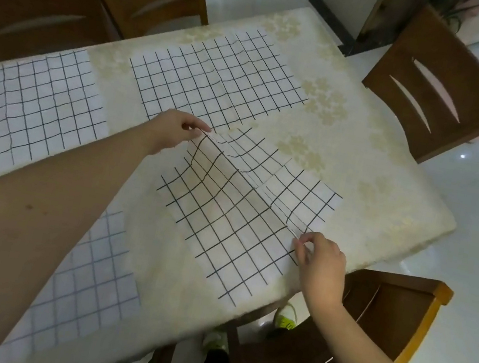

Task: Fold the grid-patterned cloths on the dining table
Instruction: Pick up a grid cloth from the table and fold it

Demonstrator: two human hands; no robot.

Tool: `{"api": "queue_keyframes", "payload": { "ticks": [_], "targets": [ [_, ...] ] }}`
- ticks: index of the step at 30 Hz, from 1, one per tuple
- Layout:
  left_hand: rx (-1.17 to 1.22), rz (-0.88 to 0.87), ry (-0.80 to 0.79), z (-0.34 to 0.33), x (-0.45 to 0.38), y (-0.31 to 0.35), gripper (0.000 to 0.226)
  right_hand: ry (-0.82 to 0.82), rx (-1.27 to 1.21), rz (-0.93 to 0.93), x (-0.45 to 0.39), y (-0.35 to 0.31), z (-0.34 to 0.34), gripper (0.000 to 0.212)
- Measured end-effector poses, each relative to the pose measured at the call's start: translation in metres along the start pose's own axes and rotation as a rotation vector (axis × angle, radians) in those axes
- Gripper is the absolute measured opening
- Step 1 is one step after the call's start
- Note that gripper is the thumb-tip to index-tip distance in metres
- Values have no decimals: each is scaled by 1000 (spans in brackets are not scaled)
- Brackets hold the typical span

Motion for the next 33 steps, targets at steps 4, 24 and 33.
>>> {"api": "queue_keyframes", "payload": {
  "ticks": [4,24,33],
  "targets": [
    [-65,-30,-5,11,21,20,27,57,-49,49,5,-11,29,12],
    [-275,-128,-33,66,119,55,8,7,-294,131,17,-57,119,7],
    [-127,-52,-101,89,142,42,13,-218,-469,177,35,-71,82,9]
  ]
}}
Point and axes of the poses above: each hand's wrist, its own x-axis away from the middle knuckle, its own z-axis out of the back of the hand, y = z × x, the point moved 6 cm from there along -x, towards the middle knuckle, and after that the axes turned 11 degrees about -y, right-handed, at the moved point
